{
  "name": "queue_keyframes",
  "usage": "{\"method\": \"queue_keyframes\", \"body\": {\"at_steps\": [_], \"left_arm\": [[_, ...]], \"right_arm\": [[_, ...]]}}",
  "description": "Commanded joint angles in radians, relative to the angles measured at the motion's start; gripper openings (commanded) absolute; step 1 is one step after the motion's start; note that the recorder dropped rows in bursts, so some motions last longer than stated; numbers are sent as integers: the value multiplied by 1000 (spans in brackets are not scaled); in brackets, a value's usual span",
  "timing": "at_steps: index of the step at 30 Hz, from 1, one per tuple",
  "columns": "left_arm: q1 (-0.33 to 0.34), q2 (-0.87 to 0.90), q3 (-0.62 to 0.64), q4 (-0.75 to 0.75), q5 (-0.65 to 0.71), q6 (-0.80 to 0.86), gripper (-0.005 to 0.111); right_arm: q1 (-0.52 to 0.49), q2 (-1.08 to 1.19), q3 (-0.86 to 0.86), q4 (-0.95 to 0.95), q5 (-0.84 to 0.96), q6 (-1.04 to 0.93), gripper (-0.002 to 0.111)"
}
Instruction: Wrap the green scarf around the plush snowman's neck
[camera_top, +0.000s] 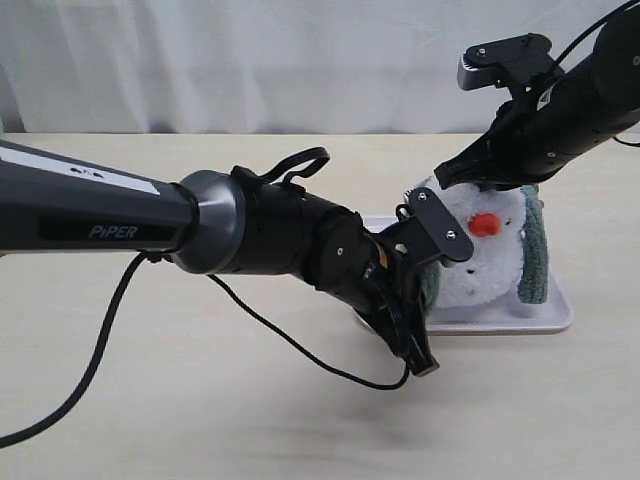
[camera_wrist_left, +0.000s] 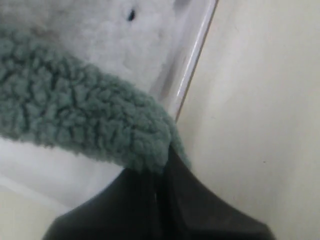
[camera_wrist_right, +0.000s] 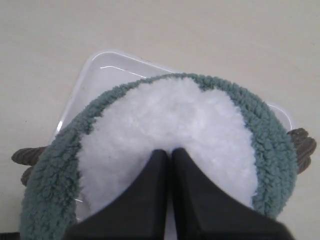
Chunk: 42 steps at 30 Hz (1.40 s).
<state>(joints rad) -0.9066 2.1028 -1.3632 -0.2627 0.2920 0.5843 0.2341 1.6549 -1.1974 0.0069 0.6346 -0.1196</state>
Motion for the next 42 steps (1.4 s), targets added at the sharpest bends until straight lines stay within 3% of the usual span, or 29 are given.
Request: {"method": "queue_keyframes", "body": {"at_steps": [1, 6, 9, 15, 22, 25, 30, 34, 42], "left_arm": [[23, -13, 0, -10, 2, -15, 10], [27, -41, 0, -8, 29, -15, 49], [27, -70, 0, 24, 85, -15, 65], [42, -144, 0, 107, 222, -52, 67], [88, -186, 0, 249, 223, -103, 67], [93, -176, 0, 283, 190, -103, 61], [93, -156, 0, 298, -19, -103, 24], [93, -139, 0, 284, -110, -103, 4], [93, -64, 0, 269, -192, -103, 0]], "right_arm": [[1, 4, 5, 8, 25, 0, 4], [1, 4, 5, 8, 25, 0, 4], [1, 4, 5, 8, 25, 0, 4], [1, 4, 5, 8, 28, 0, 4], [1, 4, 5, 8, 30, 0, 4], [1, 4, 3, 8, 29, 0, 4], [1, 4, -18, 8, 56, 0, 4], [1, 3, -24, 8, 71, 0, 4], [1, -18, -36, 20, 78, -8, 4]]}}
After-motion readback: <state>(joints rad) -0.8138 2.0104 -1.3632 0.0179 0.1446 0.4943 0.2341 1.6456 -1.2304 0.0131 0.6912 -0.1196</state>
